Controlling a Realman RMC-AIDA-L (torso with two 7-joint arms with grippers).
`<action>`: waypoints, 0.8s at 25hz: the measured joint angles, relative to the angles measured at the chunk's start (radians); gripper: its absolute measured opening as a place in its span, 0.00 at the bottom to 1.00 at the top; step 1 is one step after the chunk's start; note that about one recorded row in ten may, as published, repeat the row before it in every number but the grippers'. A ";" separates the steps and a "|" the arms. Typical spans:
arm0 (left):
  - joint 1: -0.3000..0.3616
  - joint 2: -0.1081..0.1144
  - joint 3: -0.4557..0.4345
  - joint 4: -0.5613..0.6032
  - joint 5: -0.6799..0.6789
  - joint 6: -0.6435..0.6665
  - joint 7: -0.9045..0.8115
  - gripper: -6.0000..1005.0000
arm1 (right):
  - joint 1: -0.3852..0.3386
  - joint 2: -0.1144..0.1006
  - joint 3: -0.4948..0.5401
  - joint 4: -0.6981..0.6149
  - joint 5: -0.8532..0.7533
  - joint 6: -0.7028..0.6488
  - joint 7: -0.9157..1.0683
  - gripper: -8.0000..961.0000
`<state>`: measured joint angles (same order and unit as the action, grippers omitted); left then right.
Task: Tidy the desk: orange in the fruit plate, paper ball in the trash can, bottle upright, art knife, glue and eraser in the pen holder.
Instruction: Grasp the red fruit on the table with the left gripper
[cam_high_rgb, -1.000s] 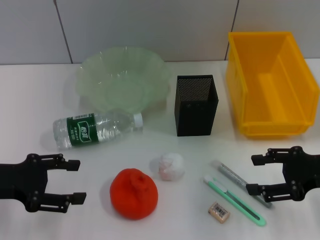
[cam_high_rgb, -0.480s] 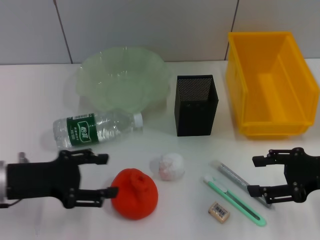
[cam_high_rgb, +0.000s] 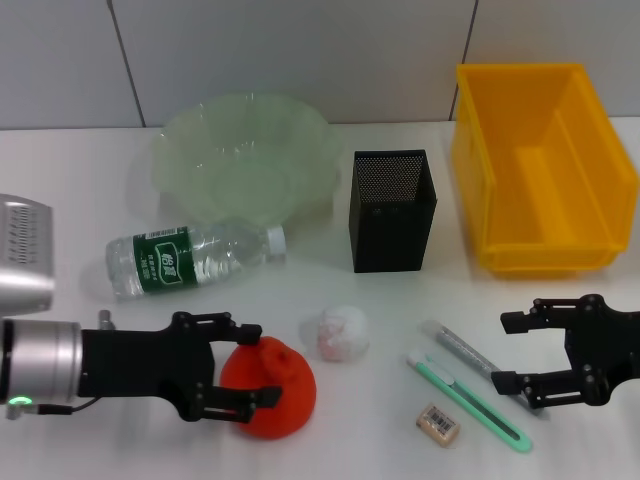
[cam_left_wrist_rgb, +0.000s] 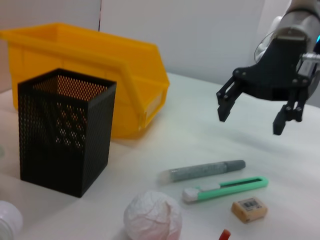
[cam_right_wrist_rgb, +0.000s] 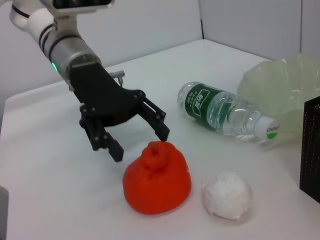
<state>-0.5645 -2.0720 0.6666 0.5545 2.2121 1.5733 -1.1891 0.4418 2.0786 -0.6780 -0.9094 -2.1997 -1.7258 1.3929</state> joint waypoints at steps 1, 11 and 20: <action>0.000 0.000 0.000 0.000 0.000 0.000 0.000 0.83 | 0.000 0.000 0.000 0.000 0.000 0.000 -0.002 0.81; -0.021 -0.004 0.014 -0.075 -0.022 -0.112 0.049 0.80 | 0.001 0.001 0.000 0.019 0.000 0.006 -0.004 0.81; -0.023 -0.002 0.034 -0.086 -0.023 -0.139 0.051 0.72 | 0.005 0.002 0.000 0.028 0.001 0.015 -0.005 0.82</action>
<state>-0.5872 -2.0744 0.7010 0.4680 2.1888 1.4338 -1.1386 0.4471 2.0801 -0.6780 -0.8819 -2.1985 -1.7109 1.3882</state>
